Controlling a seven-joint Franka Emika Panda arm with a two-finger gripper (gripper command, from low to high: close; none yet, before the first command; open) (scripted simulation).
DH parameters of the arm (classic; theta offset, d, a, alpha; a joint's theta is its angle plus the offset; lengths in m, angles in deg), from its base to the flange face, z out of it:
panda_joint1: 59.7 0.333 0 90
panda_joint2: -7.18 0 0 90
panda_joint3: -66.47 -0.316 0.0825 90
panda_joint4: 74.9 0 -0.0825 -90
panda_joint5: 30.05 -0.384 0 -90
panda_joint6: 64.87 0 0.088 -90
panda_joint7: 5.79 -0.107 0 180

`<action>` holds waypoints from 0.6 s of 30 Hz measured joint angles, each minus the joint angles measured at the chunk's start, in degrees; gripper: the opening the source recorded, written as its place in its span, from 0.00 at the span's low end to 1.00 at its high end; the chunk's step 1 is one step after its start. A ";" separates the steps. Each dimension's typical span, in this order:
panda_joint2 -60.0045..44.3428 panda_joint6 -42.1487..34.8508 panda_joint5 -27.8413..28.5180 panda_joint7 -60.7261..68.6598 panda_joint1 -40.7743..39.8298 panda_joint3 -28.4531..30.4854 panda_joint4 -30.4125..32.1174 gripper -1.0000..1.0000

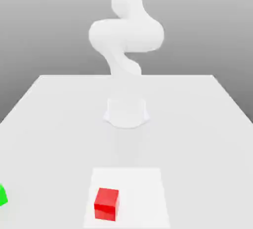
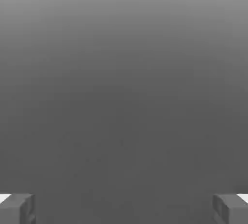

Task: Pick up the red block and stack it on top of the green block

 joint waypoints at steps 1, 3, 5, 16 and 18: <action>-2.26 0.96 0.00 -0.11 -0.12 0.11 0.57 0.50; -6.55 2.77 -0.01 -0.32 -0.36 0.30 1.65 0.50; -10.73 4.55 -0.03 -0.50 -0.59 0.50 2.71 0.50; -33.59 14.23 -0.36 -1.39 -1.80 1.67 8.47 0.50; -37.75 15.99 -0.48 -1.50 -2.12 1.89 9.52 0.50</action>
